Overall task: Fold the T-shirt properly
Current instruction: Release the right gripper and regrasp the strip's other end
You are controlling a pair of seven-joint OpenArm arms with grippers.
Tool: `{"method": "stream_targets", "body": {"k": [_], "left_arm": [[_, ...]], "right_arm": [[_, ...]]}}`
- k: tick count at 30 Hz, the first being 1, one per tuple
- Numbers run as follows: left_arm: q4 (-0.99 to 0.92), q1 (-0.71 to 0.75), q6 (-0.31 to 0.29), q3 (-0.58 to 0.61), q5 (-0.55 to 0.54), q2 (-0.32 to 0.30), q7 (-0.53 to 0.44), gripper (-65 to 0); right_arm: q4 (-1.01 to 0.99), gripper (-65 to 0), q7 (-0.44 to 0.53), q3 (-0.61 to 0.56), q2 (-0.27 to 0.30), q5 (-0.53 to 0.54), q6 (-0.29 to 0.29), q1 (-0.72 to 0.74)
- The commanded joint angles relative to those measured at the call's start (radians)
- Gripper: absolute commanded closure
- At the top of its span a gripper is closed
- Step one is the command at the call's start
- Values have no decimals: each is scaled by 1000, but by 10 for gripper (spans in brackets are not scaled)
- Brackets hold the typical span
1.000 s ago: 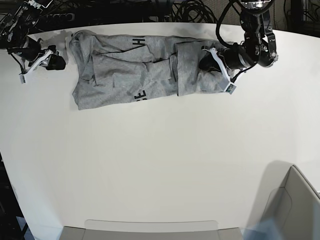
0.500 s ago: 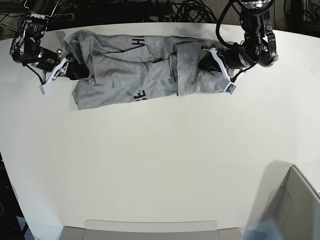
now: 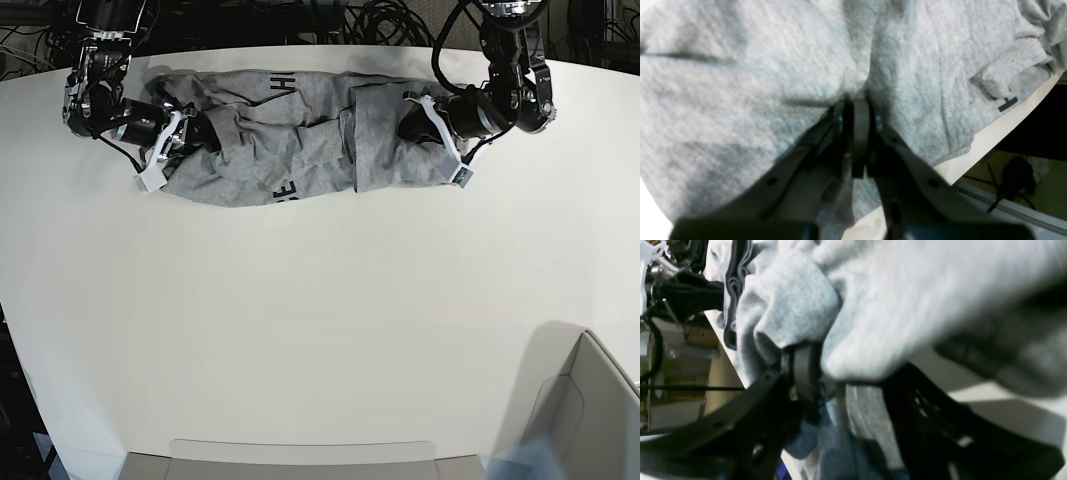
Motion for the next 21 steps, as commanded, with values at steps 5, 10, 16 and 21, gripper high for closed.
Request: {"method": "stream_targets", "body": {"k": [5,10,16,21], "left_arm": [[6,1,2,-1,17,-6,22,-36],[6,1,2,0,17,-6,23,-36],[9,2,2,-3,17,-8,23,-36],[11,15,2,-4,13,-8,25,-36]], "right_arm": [[-21,-215,-111,-19,-17,-125,11,-15],[-21,-5,-111,-20,-17,-127,11,-1],[54,0,-101,55,-13,-124,11,17],[191,0,-73,245,-11,-128,11,42]]}}
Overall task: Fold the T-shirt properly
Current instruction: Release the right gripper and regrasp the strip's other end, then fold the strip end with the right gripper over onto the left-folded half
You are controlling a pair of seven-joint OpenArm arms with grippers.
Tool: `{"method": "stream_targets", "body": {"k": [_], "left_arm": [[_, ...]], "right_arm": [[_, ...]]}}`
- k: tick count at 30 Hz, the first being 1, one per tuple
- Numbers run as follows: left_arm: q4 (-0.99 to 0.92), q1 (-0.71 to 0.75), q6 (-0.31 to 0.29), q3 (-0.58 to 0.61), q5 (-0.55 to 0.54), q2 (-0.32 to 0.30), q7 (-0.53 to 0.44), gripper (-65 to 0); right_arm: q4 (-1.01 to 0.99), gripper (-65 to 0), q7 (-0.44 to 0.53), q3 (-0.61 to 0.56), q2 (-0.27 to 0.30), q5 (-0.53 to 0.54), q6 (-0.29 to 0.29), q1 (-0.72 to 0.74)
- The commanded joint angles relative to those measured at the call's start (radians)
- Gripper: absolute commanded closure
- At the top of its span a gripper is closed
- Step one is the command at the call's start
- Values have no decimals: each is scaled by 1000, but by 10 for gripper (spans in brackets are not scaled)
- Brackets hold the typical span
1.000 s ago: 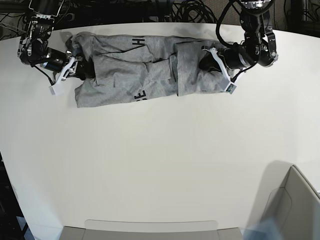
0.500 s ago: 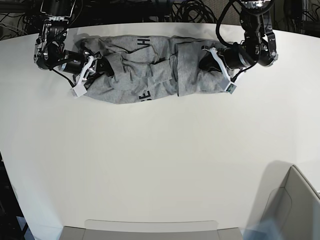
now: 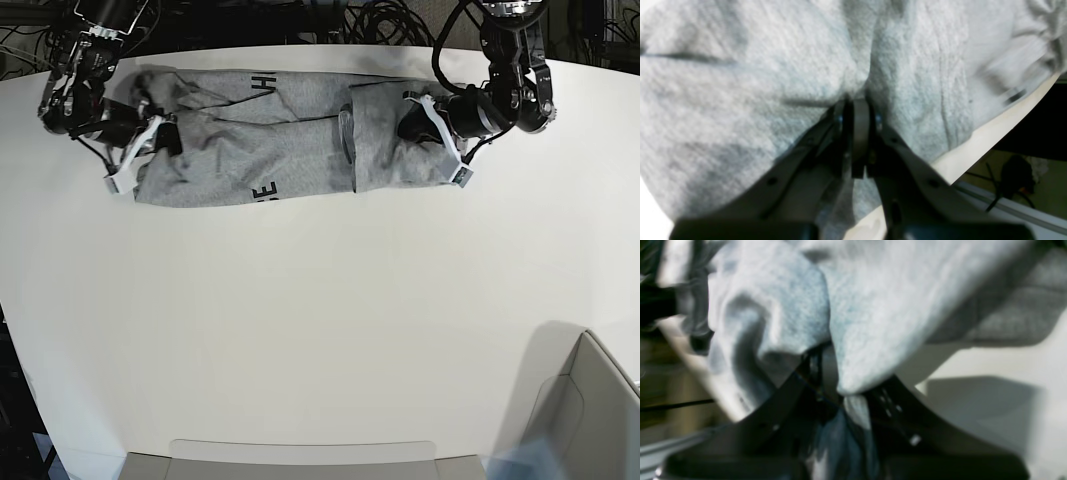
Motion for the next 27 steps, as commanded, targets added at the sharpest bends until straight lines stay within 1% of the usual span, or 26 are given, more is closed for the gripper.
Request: {"method": "stream_targets", "body": {"k": [1,3,5,7,9,12,14,17,19,20,21,23,25,27], "left_arm": [[13,8,2,-4,16,-6,21,-36],[39,14,2,-4,19,-6,21,-36],[73,29,2,-5,16,-6,30,-37],[111,31,2,-7,16,-6,75,-37],[144,29,2,-28,16,-6,108,-37],[174,29,2,-117,16,-3,108,-37],[179,32,2,-154,17,-6,108,-37],[168,39,2,-188,20,-58,108,-37],[153,62,2,-197,20,-92,108,-37],[148,71,2,-199,20,-105,108,-37],[142,82,2,-208,22,-121,108,-37],[128,95,2,-231,22,-141,108,-37],[108,111,2,-260,22,-170,108,-37],[95,123,2,-282,23,-194,108,-37]], "right_arm": [[38,0,34,18,21,31,-12,26],[47,0,46,21,54,31,-76,45],[44,0,55,18,73,31,-124,56],[44,0,80,16,80,31,-153,58],[44,0,85,16,87,31,-159,59],[49,0,85,15,85,31,-161,56],[49,0,85,15,82,31,-162,56],[50,0,86,16,70,29,-162,55],[64,0,86,15,68,6,-164,47],[78,0,86,15,64,-14,-167,47],[101,0,86,15,47,-46,-173,47],[178,0,86,15,13,-119,-204,44],[287,0,86,-7,-42,-213,-227,33],[368,0,85,-59,-85,-288,-233,29]]}}
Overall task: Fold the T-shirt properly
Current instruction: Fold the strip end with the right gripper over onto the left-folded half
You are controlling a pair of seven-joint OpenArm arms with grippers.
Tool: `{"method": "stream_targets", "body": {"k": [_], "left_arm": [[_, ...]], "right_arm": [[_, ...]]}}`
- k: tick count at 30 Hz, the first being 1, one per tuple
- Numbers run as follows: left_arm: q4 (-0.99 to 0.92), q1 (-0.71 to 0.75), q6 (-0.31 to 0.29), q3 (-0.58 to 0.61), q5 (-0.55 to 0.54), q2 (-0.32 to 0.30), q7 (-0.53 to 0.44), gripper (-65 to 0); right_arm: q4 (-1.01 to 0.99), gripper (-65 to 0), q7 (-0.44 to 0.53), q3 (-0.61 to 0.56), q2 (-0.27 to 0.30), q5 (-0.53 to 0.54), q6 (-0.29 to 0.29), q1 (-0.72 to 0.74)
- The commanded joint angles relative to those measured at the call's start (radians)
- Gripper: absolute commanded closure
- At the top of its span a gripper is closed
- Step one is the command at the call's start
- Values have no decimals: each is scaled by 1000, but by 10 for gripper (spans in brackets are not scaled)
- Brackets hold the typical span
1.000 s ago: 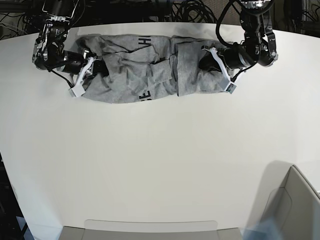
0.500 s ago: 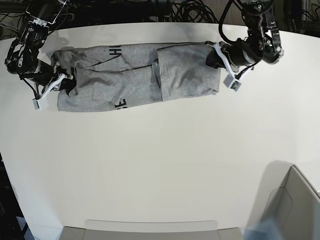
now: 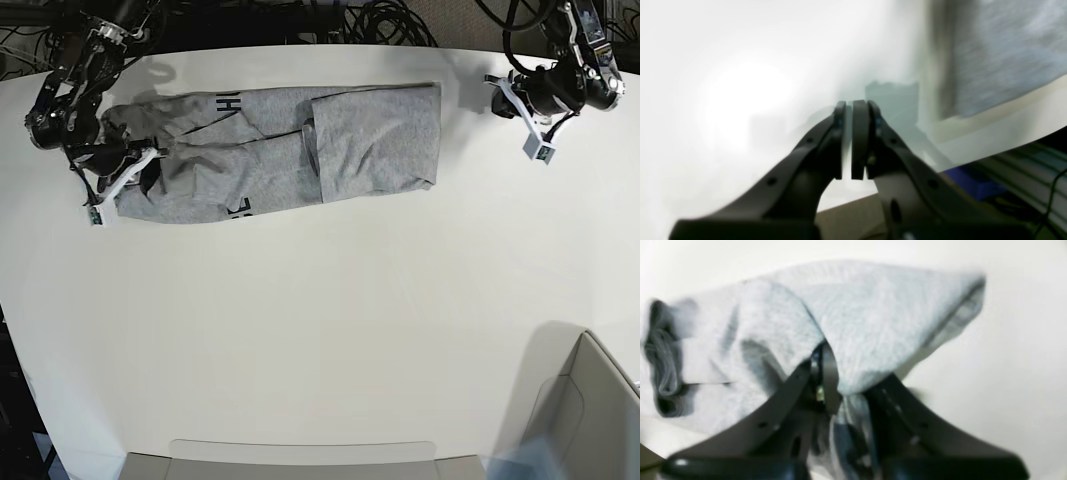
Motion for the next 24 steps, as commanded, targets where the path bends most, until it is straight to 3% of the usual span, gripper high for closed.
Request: {"method": "stream_targets", "body": {"k": [1,7,10,13,18,24], "left_arm": [[15,5,-1,-22,-12,-31,-10,-37],[15,26,-1,-67,18,-69,-10,-37],[14,25,-1,-61,111,-65,-10,-37],[14,22,-1,-57,200,-62,-10,-37],[14,20,-1,-57,268,-63,-10,-37],[14,19,-1,-65,340,-63,-10,-37]], "right_arm": [[53,0,20,-34,-19,-3,3,5],[190,0,19,-236,-169,-258,2,1],[214,0,20,-339,-221,-390,2,0],[237,0,20,-454,-232,-487,-6,-14],[250,0,24,-624,-229,-498,-153,-46],[254,0,25,-838,-227,-504,-264,-61]]}}
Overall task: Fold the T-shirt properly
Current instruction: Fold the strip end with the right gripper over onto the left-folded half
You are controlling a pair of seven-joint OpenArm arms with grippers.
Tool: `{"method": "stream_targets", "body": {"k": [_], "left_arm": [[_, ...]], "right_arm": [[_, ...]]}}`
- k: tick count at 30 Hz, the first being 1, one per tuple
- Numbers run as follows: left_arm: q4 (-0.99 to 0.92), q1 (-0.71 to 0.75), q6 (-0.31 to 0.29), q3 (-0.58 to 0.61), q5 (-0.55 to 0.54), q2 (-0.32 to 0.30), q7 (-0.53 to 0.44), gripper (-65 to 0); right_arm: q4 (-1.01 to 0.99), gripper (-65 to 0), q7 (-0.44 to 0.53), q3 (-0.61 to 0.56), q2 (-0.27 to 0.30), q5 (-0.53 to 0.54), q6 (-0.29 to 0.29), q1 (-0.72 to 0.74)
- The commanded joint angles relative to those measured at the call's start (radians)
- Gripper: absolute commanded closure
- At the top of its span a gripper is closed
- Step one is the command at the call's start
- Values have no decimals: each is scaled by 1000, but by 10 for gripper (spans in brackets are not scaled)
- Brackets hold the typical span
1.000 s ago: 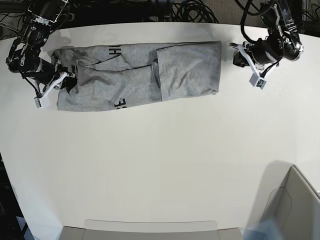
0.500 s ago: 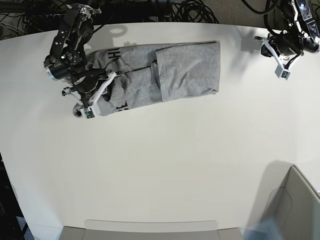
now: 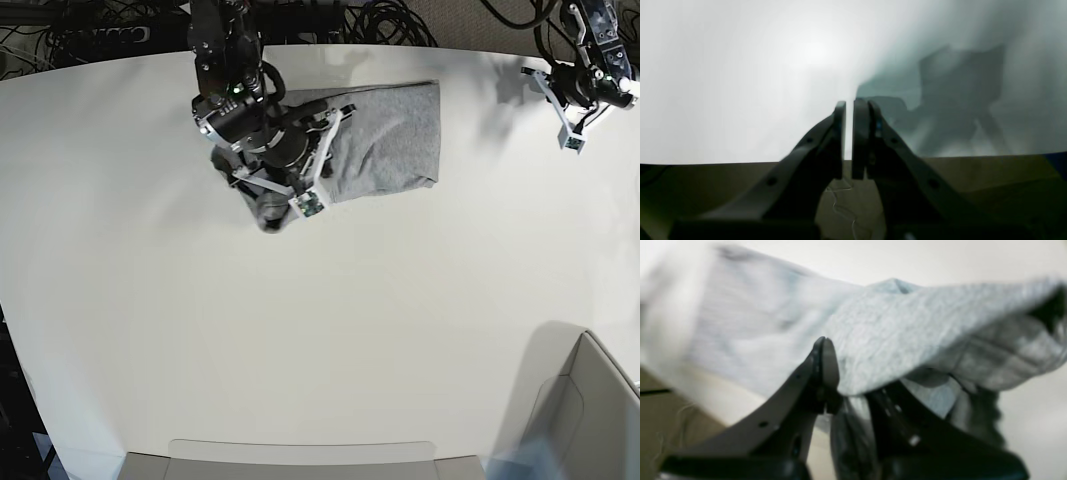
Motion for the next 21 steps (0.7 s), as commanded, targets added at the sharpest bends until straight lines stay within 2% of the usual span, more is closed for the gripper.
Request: {"method": "stream_targets", "body": {"k": [1,11,17,21], "left_arm": [[14,-2,-1,-11,9,-18,-1,-37],[14,-2,-1,-10,9,-18,-1,-37],[14,-2,-1,-8,9,-19,-1,-37],[14,-2,-1,-10,9,-21,-1,-37]], "right_arm": [[21,0,22,-33,-5,3,-29,13],[-5,0,19,-249,1,1,-218,85],[-124,0,17,-321,-4,7,-276,142],[-177,0,22,-361,-5,7,-286,166]]}}
